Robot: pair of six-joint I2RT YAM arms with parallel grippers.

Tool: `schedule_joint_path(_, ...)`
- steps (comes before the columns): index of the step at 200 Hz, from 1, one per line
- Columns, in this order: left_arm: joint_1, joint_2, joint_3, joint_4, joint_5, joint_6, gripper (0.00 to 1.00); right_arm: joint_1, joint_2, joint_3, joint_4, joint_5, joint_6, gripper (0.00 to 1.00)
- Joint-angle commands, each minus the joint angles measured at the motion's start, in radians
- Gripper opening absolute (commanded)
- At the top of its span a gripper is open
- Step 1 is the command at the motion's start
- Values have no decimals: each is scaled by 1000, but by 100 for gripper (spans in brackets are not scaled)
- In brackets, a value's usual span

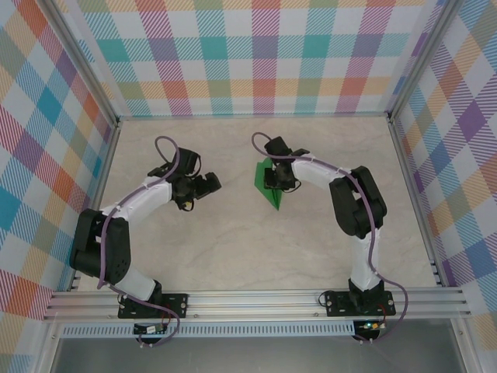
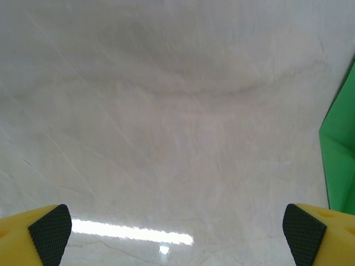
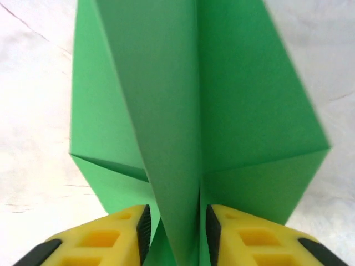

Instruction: Fold a paper plane with a square sheet of paper (pick it up from the middle)

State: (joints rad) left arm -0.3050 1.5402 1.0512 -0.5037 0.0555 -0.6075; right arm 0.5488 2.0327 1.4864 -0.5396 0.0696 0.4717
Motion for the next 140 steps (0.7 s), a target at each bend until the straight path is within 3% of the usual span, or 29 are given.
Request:
schedule_joint_path(1, 34, -54, 62, -50, -136, 59, 100, -6, -140, 63, -37, -12, 25, 50)
schedule_joint_path(40, 80, -91, 105, -67, -293, 99, 100, -18, -298, 29, -29, 101, 1, 78)
schedule_joint_path(75, 126, -172, 23, 21, -419, 133, 100, -48, -479, -146, 92, 345, -88, 99)
schedule_joint_path(126, 141, -319, -280, 400, -688, 245, 100, -240, -728, -545, 390, 504, -153, 100)
schedule_joint_path(140, 144, -334, -393, 593, -689, 355, 100, -264, -754, -675, 538, 590, -207, 100)
